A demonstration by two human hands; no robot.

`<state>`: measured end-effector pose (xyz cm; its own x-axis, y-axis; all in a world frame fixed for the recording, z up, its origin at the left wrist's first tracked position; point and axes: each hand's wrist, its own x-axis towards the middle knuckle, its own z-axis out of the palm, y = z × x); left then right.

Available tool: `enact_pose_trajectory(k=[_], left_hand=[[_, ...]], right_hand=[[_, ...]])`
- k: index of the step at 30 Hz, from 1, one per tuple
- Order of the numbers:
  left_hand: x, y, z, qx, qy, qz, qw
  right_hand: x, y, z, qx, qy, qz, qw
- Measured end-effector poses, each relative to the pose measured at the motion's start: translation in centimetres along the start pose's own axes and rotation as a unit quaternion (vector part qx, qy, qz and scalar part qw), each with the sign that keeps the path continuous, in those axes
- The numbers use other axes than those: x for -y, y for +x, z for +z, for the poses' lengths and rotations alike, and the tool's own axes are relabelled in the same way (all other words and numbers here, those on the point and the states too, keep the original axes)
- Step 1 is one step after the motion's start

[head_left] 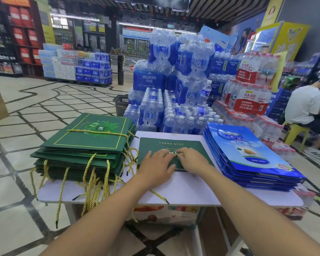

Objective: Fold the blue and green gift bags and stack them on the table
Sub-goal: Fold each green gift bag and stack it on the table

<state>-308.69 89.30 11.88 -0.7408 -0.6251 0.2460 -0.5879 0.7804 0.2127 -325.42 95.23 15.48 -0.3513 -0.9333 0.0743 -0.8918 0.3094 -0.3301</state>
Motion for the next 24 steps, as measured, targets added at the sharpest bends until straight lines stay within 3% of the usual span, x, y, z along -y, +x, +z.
enact_pose_trajectory(k=[6, 12, 15, 20, 24], left_hand=[[0.7, 0.1, 1.3, 0.013, 0.013, -0.006, 1.0], [0.8, 0.2, 1.6, 0.01, 0.003, -0.012, 1.0], [0.9, 0.2, 1.5, 0.012, 0.006, -0.012, 1.0], [0.8, 0.1, 1.4, 0.008, -0.002, -0.011, 1.0], [1.0, 0.1, 1.4, 0.003, -0.008, -0.009, 1.0]], right_hand=[[-1.7, -0.5, 1.0, -0.063, 0.012, 0.049, 0.997], [-3.8, -1.9, 0.0, -0.023, 0.025, -0.015, 0.999], [-4.6, -2.4, 0.9, -0.06, 0.034, -0.029, 0.997], [-5.1, -3.1, 2.7, -0.246, 0.23, -0.025, 0.941], [-5.7, -3.3, 2.5, -0.249, 0.356, 0.032, 0.9]])
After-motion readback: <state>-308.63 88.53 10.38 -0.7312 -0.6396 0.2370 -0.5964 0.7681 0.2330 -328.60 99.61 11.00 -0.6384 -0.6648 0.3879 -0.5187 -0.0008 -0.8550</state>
